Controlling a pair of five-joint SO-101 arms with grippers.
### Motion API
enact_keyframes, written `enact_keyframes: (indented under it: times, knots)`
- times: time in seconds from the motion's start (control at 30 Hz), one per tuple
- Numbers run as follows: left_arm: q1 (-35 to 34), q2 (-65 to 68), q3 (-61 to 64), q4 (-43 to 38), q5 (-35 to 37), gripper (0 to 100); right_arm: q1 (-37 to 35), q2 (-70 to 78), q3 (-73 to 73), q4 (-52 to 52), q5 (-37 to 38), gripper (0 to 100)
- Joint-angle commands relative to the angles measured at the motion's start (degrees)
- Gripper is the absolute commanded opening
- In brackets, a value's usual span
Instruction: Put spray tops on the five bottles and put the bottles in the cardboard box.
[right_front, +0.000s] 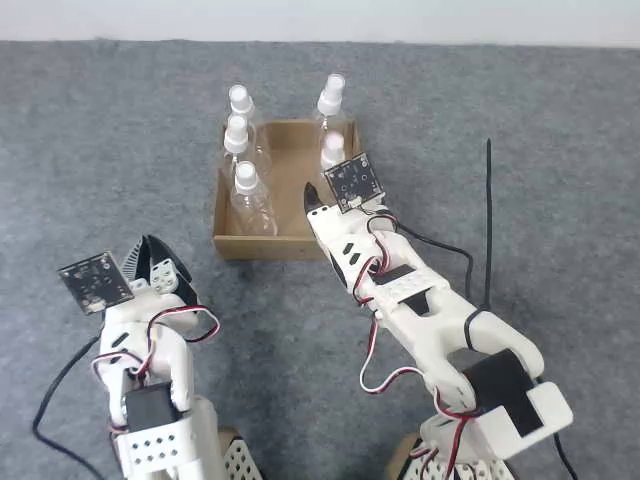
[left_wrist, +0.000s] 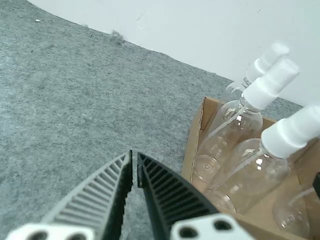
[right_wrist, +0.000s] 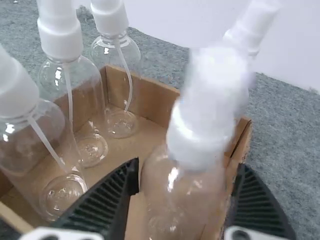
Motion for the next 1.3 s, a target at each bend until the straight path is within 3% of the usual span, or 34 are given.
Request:
enact_keyframes:
  times: [0.0,0.97,1.27]
  knots:
    - [-0.2,-1.1,-0.6,0.2,-0.5,1,-0.3,-0.7,-1.1,-0.5,0.2,25.8]
    - [0.0,-1.1,-0.6,0.2,-0.5,1,-0.4,-8.7,0.3,7.9,0.0,25.8]
    - [0.0,-1.1,-0.6,0.2,-0.5,1,-2.9,-9.0,-2.1,15.6,0.1,25.9]
